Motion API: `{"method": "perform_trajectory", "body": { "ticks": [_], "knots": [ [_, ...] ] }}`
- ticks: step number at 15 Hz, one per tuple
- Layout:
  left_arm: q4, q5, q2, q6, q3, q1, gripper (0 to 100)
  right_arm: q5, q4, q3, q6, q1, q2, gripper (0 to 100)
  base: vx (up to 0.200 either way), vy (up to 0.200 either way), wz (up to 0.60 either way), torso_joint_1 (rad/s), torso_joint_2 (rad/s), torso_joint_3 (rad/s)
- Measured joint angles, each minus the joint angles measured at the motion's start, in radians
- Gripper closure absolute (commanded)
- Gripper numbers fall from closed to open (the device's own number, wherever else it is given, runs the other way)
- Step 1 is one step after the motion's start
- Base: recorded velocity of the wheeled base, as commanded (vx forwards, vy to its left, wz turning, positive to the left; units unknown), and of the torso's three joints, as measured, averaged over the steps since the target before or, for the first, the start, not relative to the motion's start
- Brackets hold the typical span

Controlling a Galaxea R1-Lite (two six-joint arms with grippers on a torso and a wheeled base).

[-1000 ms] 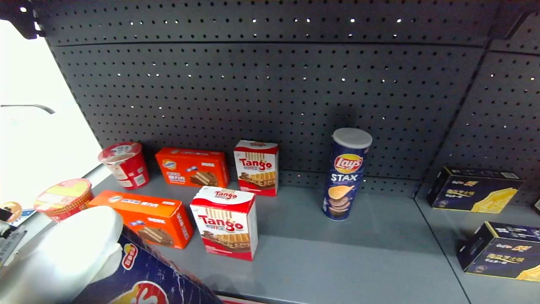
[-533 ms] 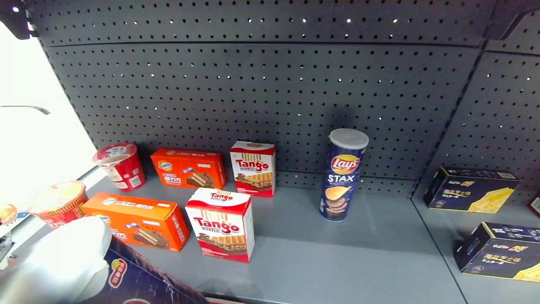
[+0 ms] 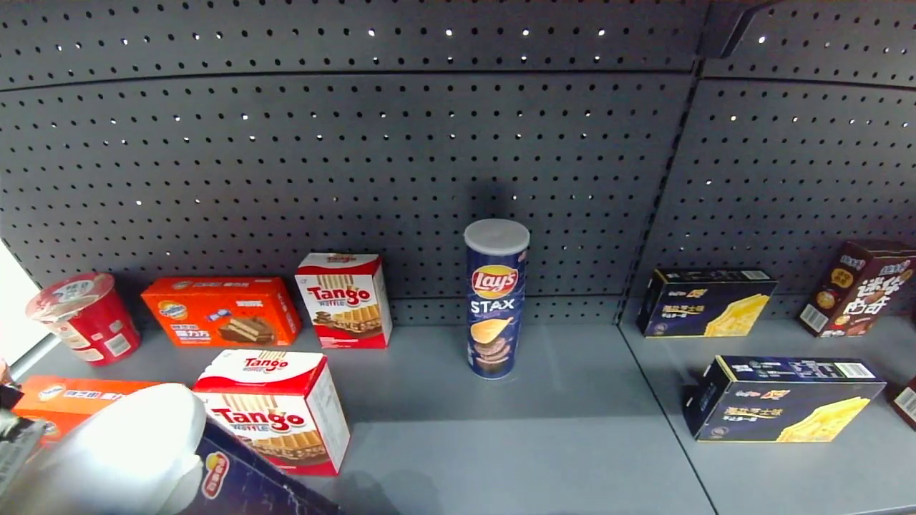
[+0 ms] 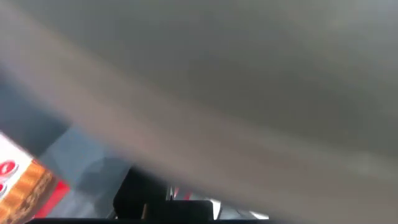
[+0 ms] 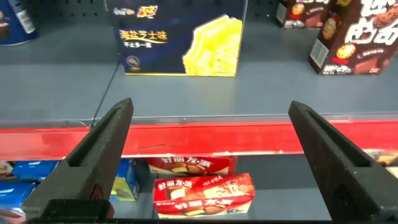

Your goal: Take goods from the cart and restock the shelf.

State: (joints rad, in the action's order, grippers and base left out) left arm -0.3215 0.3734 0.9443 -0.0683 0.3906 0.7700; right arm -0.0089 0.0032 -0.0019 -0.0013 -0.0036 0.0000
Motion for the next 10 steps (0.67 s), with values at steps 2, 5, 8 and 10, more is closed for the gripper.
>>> {"method": "perform_trajectory", "body": {
  "ticks": [2,5,8,10],
  "knots": [
    [-0.001,-0.005,-0.006,0.003,-0.005,-0.004,100,0.003,0.000,0.000,-0.004,0.001,0.000,0,0.000,0.000,0.00,0.000,0.00,0.000],
    [0.003,-0.017,-0.010,0.006,-0.007,-0.006,100,0.016,0.002,-0.001,-0.006,0.004,0.000,0,0.000,0.000,0.00,0.000,0.00,0.000],
    [0.003,-0.018,-0.010,0.005,-0.006,-0.007,100,0.016,0.001,-0.001,-0.001,0.003,0.000,0,0.000,0.000,0.00,0.000,0.00,0.000],
    [0.008,-0.018,-0.010,0.003,-0.008,-0.011,100,0.016,0.000,-0.001,0.000,0.003,0.000,0,0.000,0.000,0.00,0.000,0.00,0.000]
  ]
}}
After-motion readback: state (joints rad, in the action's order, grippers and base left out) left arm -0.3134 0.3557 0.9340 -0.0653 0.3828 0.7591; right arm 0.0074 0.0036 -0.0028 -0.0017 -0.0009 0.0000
